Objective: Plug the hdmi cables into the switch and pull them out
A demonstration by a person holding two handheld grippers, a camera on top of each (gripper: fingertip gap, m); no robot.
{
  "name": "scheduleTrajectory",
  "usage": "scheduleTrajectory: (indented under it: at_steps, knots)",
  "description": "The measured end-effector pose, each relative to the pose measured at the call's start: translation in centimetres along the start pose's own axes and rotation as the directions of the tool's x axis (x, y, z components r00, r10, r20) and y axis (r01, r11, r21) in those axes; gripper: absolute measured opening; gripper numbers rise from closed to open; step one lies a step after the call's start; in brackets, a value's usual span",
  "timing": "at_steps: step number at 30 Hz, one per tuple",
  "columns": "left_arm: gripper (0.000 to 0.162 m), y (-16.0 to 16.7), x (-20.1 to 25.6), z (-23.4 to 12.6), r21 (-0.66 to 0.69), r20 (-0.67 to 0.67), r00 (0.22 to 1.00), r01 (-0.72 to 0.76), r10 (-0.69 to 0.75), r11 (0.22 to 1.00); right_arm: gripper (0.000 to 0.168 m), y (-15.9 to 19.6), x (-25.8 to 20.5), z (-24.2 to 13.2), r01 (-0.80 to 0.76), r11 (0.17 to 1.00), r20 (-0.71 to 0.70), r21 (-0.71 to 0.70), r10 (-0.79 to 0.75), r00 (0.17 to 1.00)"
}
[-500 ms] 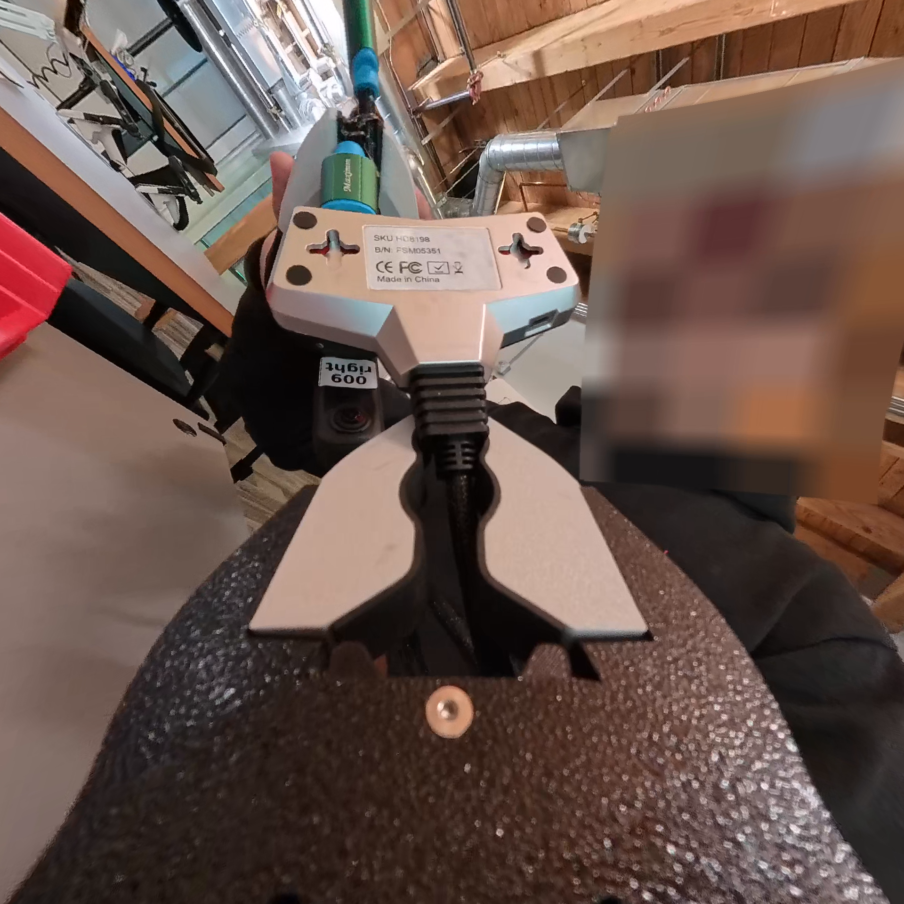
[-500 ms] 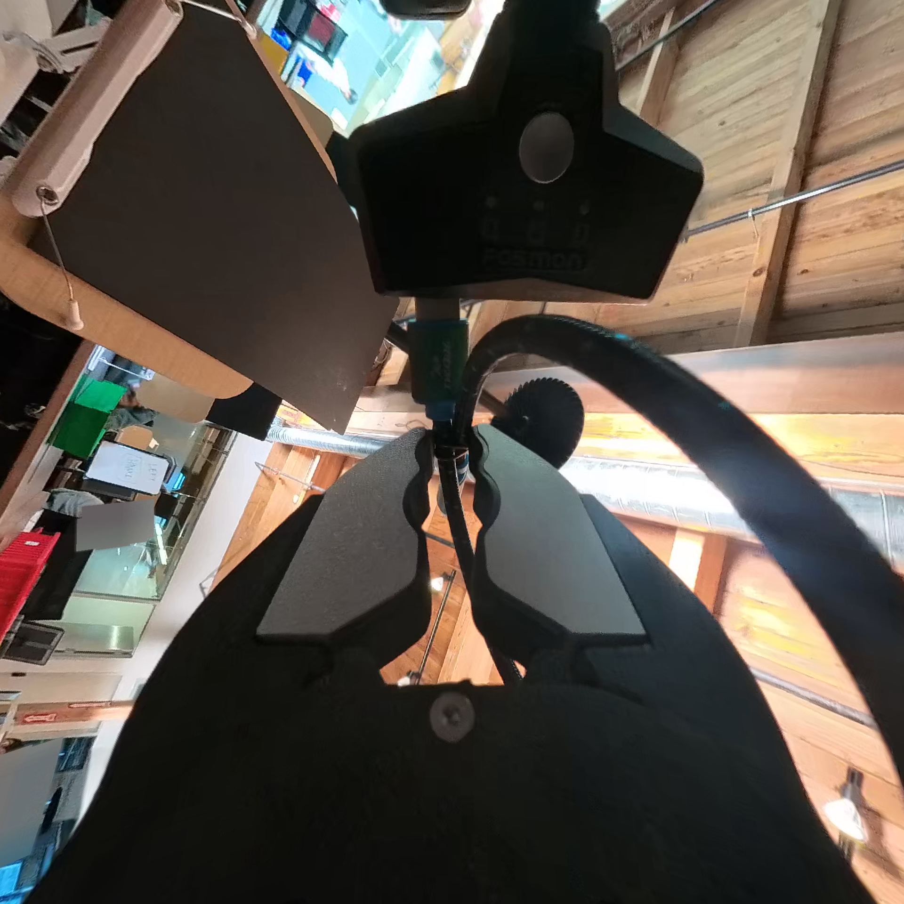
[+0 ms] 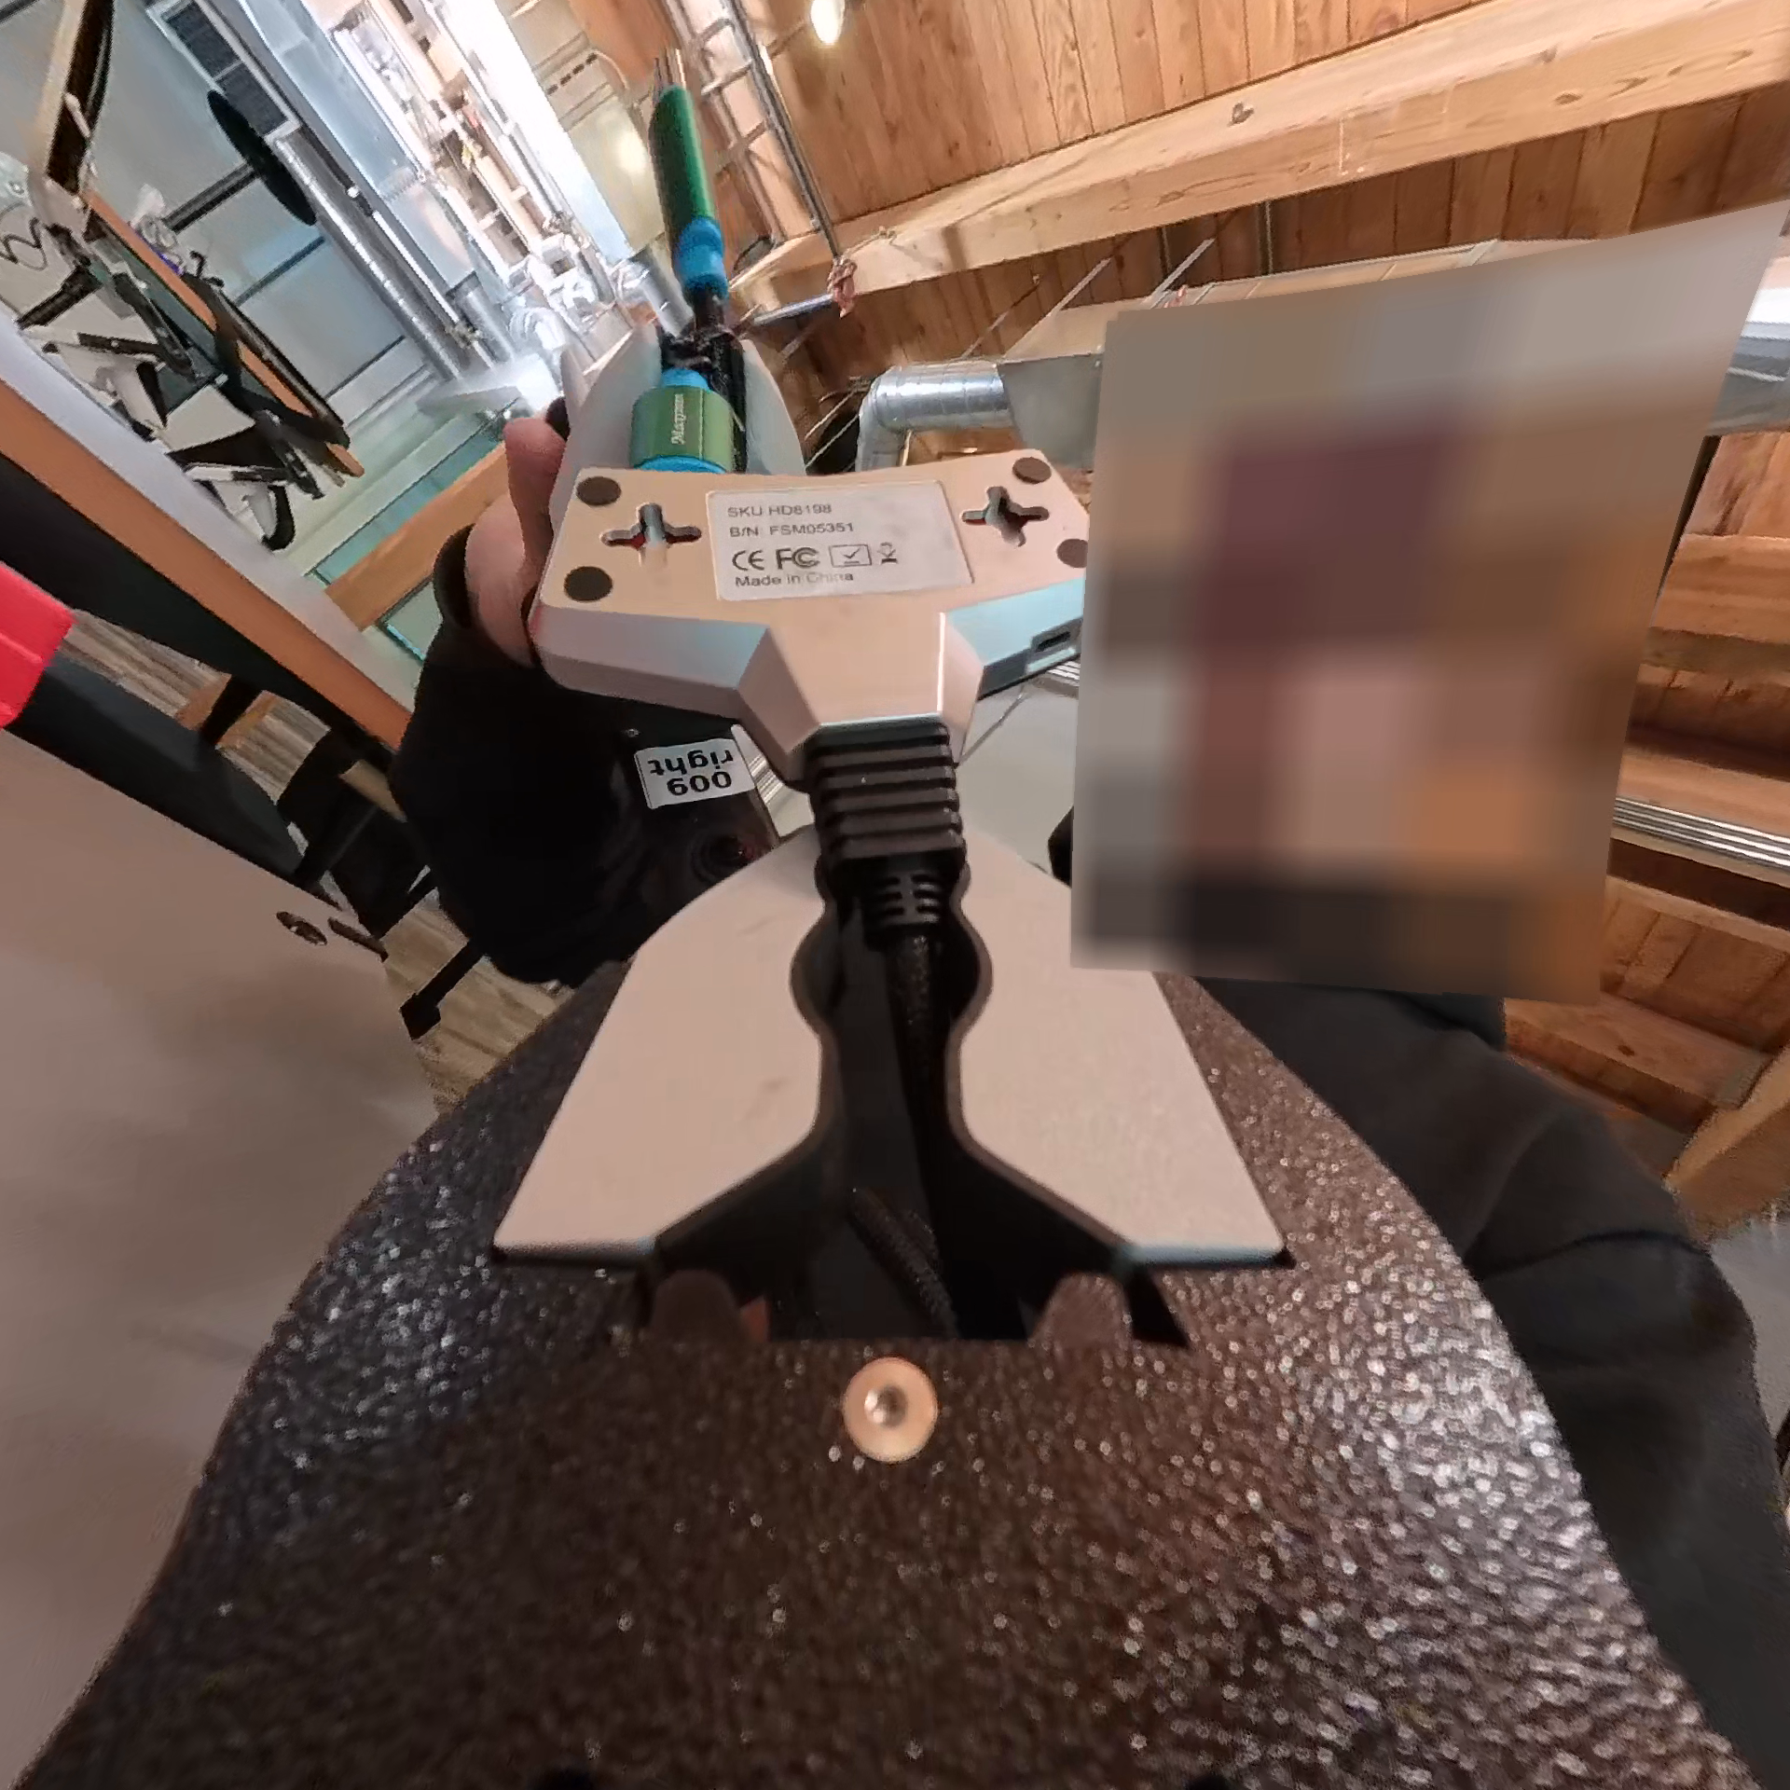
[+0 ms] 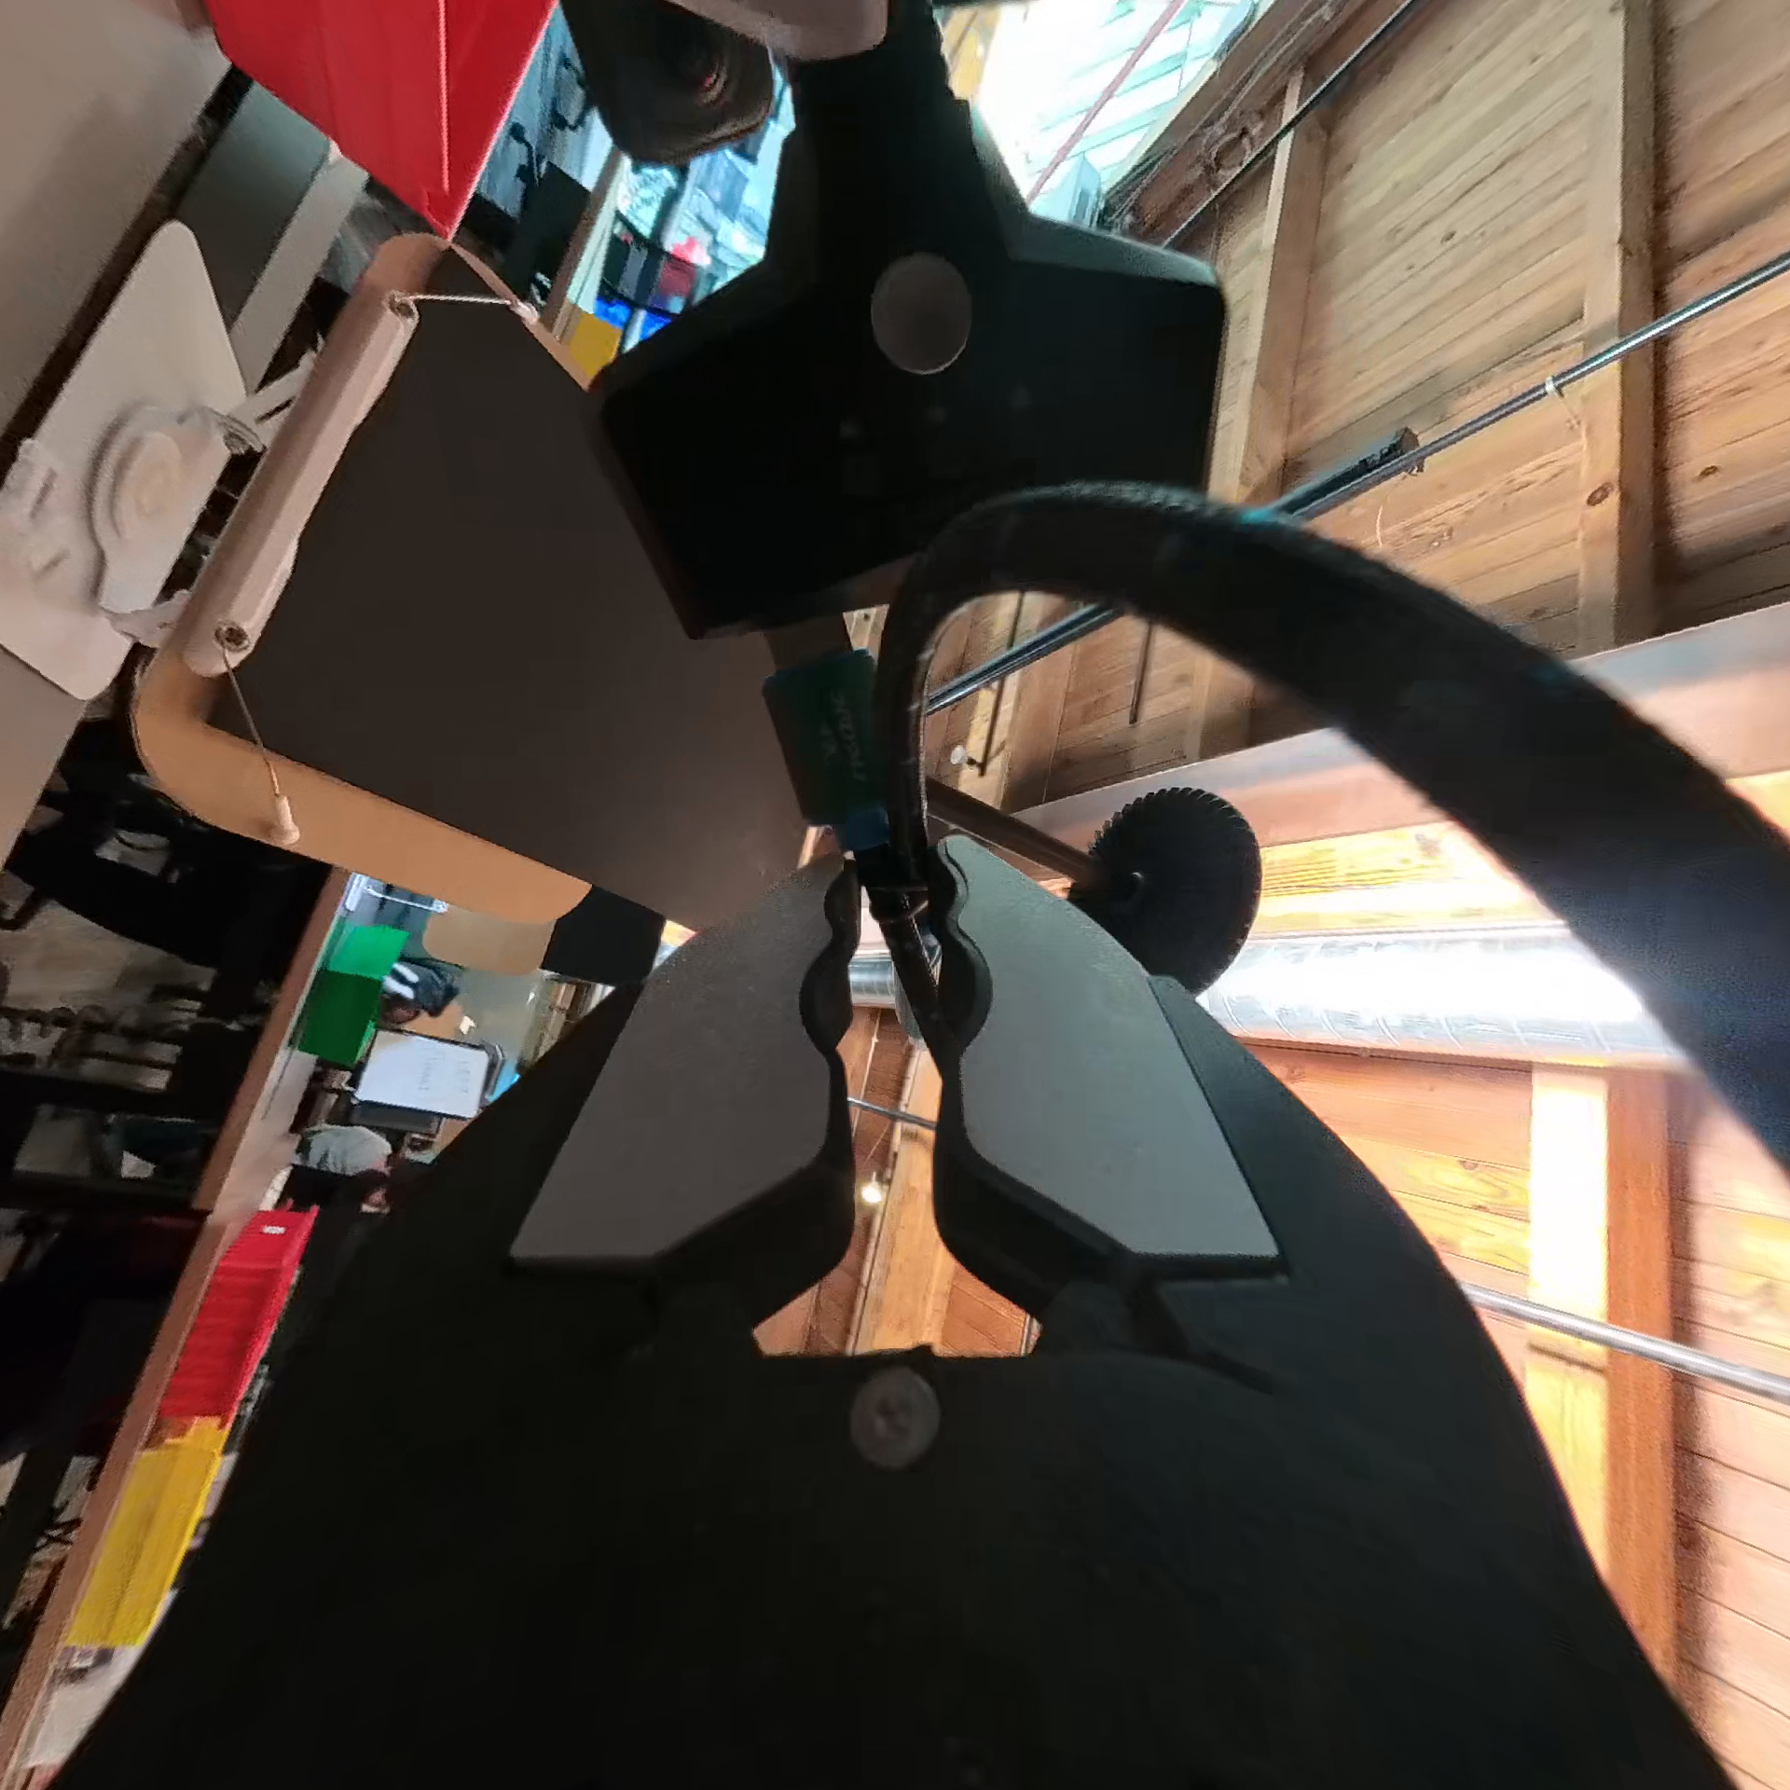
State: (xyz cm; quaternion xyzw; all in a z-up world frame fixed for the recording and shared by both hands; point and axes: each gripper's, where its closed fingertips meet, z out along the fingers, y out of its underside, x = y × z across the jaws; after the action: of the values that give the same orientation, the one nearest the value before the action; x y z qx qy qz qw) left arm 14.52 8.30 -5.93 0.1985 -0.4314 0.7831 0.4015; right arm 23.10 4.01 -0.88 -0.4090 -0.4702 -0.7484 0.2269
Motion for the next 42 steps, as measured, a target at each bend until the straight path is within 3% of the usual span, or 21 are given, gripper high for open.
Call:
scheduleTrajectory:
  at_steps: [6, 8, 11, 13, 17, 24, 26, 28, 30, 32, 35, 42]
  knots:
    - [0.014, 0.0, -1.2, -0.3, -0.021, 0.063, 0.998, 0.004, -0.003, 1.000, 0.013, 0.4, -1.9, 0.6, 0.011, 0.999, 0.075, -0.045, -0.008, 0.997]
    - [0.014, -0.1, -1.6, -0.3, -0.037, 0.098, 0.995, -0.032, 0.035, 0.999, 0.014, 0.6, -2.2, 0.7, 0.013, 1.000, 0.037, -0.027, -0.012, 0.999]
    - [0.014, 0.1, -1.3, 0.1, -0.091, 0.125, 0.985, -0.107, 0.118, 0.990, 0.016, 0.8, -1.4, 0.6, -0.107, 0.994, -0.033, 0.018, 0.107, 0.994]
    - [0.014, -0.1, -0.7, 0.3, -0.083, 0.107, 0.986, -0.118, 0.127, 0.989, 0.039, 0.3, -1.4, 0.6, -0.124, 0.991, -0.026, 0.056, 0.126, 0.992]
    - [0.014, -0.7, -0.5, 0.2, -0.060, 0.131, 0.982, -0.133, 0.140, 0.989, 0.050, -0.7, -1.9, 0.7, -0.157, 0.984, -0.013, 0.088, 0.159, 0.987]
    - [0.014, -0.9, -0.7, -0.4, -0.075, 0.188, 0.957, -0.209, 0.220, 0.975, 0.085, -2.5, -3.8, 0.0, -0.387, 0.913, 0.074, 0.129, 0.380, 0.922]
    - [0.014, -0.8, -0.3, 0.1, -0.068, 0.144, 0.967, -0.204, 0.212, 0.977, 0.089, -2.8, -3.2, -0.2, -0.452, 0.881, 0.068, 0.142, 0.446, 0.892]
    - [0.014, -0.6, -0.1, 0.6, -0.043, 0.085, 0.982, -0.165, 0.168, 0.985, 0.078, -3.2, -2.0, -0.6, -0.504, 0.843, 0.069, 0.189, 0.500, 0.863]
    - [0.014, -0.5, -0.4, 0.9, -0.019, 0.043, 0.990, -0.132, 0.132, 0.991, 0.063, -4.3, -0.8, -1.1, -0.573, 0.771, 0.110, 0.276, 0.567, 0.816]
    - [0.014, -0.6, -0.3, 1.0, 0.013, -0.003, 0.990, -0.141, 0.141, 0.990, 0.064, -5.2, -0.7, -1.3, -0.667, 0.677, 0.192, 0.311, 0.643, 0.741]
    - [0.014, -1.1, 0.4, 0.7, 0.047, -0.043, 0.977, -0.208, 0.210, 0.977, 0.066, -5.3, -0.2, -1.9, -0.772, 0.533, 0.191, 0.346, 0.766, 0.614]
    - [0.014, -1.3, -0.9, 0.1, -0.057, 0.129, 0.940, -0.312, 0.317, 0.948, 0.076, -4.5, -1.9, -2.3, -0.945, 0.089, 0.232, 0.316, 0.958, 0.168]
